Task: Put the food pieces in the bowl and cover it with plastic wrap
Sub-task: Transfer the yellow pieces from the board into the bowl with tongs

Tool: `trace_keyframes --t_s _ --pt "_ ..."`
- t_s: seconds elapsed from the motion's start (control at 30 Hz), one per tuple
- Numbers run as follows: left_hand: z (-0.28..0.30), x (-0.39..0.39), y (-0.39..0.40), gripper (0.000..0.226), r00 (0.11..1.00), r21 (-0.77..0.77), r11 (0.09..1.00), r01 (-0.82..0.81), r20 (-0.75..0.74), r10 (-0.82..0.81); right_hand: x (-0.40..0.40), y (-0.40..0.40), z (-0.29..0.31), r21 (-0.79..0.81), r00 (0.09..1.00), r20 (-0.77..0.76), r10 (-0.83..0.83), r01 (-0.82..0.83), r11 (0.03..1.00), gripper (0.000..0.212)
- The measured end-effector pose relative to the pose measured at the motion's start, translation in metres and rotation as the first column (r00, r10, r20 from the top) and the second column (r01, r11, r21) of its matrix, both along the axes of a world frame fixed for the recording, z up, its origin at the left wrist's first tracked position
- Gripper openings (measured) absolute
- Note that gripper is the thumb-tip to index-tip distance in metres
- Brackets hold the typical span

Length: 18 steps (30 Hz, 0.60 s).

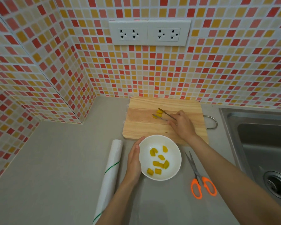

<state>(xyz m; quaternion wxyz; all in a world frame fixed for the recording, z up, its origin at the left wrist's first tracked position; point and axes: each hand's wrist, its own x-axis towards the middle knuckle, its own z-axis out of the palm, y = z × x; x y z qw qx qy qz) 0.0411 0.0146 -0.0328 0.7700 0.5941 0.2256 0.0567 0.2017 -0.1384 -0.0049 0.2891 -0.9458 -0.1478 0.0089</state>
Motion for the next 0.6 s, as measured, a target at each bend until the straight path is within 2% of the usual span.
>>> trace_keyframes --t_s 0.17,0.37,0.6 --pt "0.003 -0.001 -0.001 0.034 1.000 0.011 1.000 0.009 0.014 -0.009 0.000 0.001 -0.008 -0.040 0.996 0.003 0.084 -0.083 0.996 0.033" --pt "0.002 -0.001 -0.001 0.034 0.999 0.026 0.999 0.024 0.034 -0.025 0.003 0.002 -0.012 -0.124 0.998 0.057 0.019 -0.012 0.992 0.025" --pt "0.002 -0.001 -0.001 0.033 0.999 0.015 0.999 0.031 0.043 -0.031 -0.003 0.001 -0.009 -0.178 0.989 0.143 0.031 -0.005 0.984 0.023"
